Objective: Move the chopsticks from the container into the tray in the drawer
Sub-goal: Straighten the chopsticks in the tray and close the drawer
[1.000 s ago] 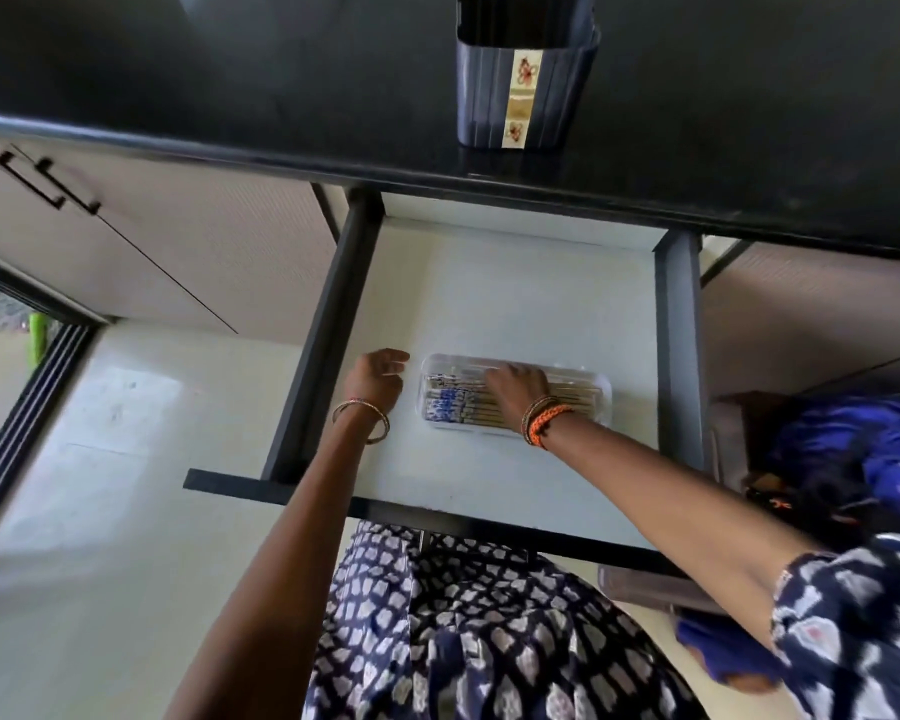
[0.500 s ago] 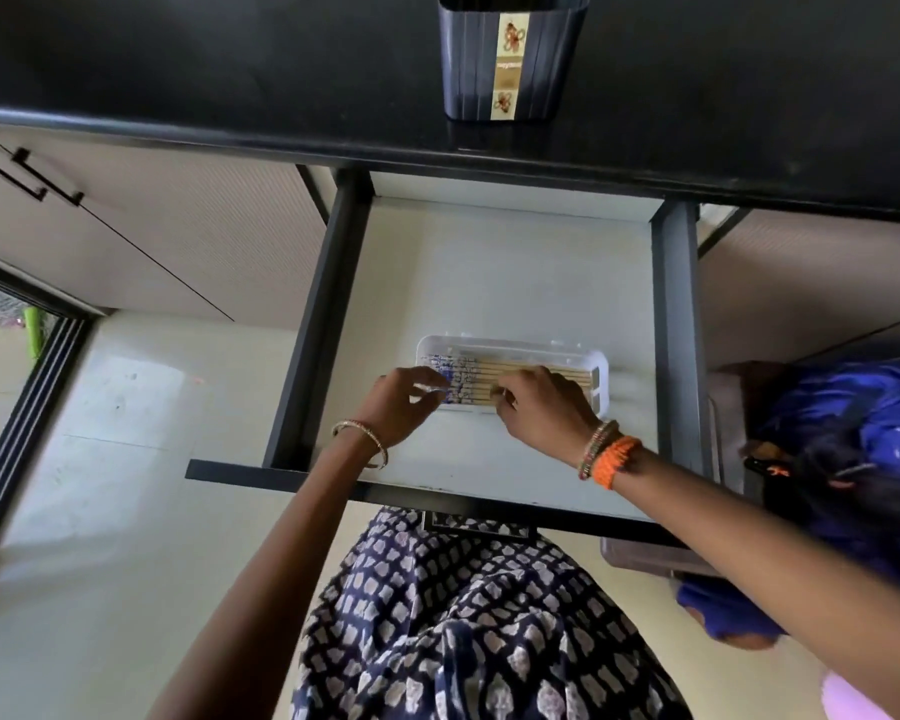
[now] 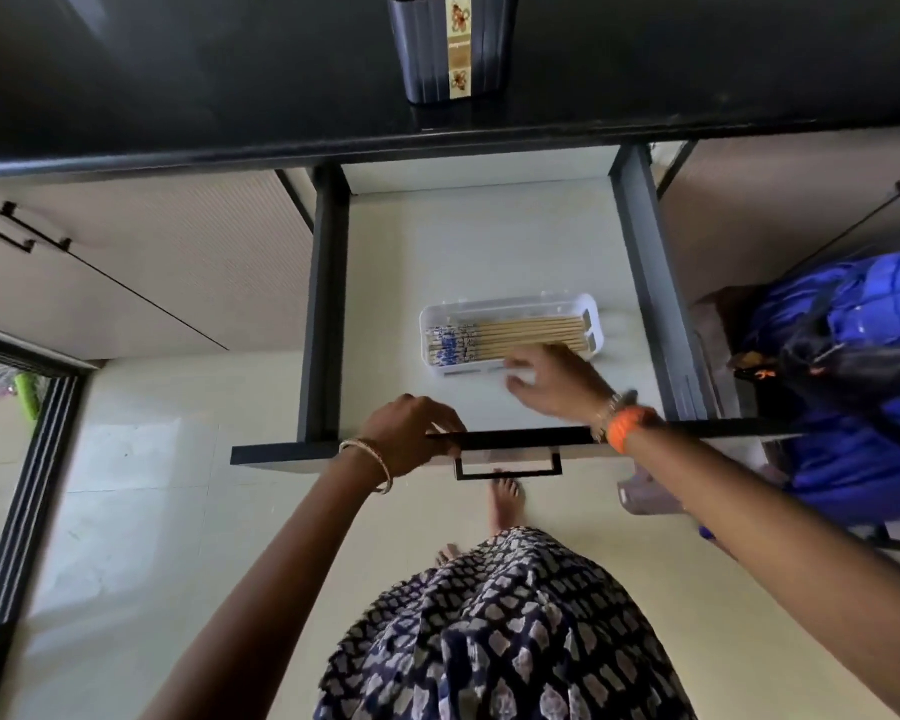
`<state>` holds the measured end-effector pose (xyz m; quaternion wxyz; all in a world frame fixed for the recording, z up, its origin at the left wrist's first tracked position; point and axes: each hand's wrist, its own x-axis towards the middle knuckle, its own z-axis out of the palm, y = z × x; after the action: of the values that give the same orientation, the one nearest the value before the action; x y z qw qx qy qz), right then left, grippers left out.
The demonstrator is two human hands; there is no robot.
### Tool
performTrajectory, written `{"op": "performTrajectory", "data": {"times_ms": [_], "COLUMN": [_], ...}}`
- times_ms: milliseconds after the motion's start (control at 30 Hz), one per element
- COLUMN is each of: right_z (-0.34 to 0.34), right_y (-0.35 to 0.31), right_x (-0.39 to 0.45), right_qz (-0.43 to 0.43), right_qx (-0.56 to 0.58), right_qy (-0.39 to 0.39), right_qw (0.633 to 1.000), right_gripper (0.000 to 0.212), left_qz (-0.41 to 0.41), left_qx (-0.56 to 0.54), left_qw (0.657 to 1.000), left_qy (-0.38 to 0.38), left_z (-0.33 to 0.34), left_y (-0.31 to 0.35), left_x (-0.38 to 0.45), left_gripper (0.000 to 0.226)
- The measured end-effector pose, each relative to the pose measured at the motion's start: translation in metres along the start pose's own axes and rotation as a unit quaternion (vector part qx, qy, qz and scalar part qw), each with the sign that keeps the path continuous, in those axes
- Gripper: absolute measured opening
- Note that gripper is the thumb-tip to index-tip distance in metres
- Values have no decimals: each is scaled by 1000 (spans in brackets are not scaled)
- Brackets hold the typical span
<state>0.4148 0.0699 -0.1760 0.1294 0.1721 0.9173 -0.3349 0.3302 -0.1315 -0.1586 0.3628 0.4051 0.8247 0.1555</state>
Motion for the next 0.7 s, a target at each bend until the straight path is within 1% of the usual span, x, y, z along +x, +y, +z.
{"op": "performTrajectory", "data": {"times_ms": [33,100,133,200,267,333,400,433,533,633,667,700], "right_z": [2,8,12,19,26,30,35,36,15,-17,-23,-25], "right_y": [5,13,15,12,7,6,7,5,-9,-18,-18,-14], "right_x": [19,52,64,75,75,67,56,51,36,-5,-24,-41], "right_qz": [6,33,35,11,-26,-43,-48,-43,-13,-18,-23,-29], "right_qx": [-59,-142,-169,-200,-231,-254,-253,-234,-116,-45,-62,-118], "right_qy": [5,-34,-61,-95,-91,-86,-103,-113,-114,-99,-96,-79], "right_qw": [998,989,983,975,968,962,961,965,987,994,993,989], "right_gripper": [30,38,38,32,26,28,30,30,23,39,39,36], "left_qz": [-3,-3,1,10,15,20,27,28,26,22,25,28], "left_qx": [9,29,36,48,68,90,98,99,106,122,130,138], "left_qw": [1000,999,999,998,996,992,989,988,985,980,978,974], "left_qy": [8,17,23,37,56,81,103,113,130,154,164,176], "left_z": [1,4,6,10,16,22,27,29,33,38,39,39], "left_y": [0,0,-1,-3,-6,-9,-11,-11,-9,-8,-7,-7], "left_x": [0,-1,-2,-3,-6,-9,-11,-11,-10,-9,-8,-6], "left_gripper": [21,22,22,22,22,23,23,22,20,19,20,20]}}
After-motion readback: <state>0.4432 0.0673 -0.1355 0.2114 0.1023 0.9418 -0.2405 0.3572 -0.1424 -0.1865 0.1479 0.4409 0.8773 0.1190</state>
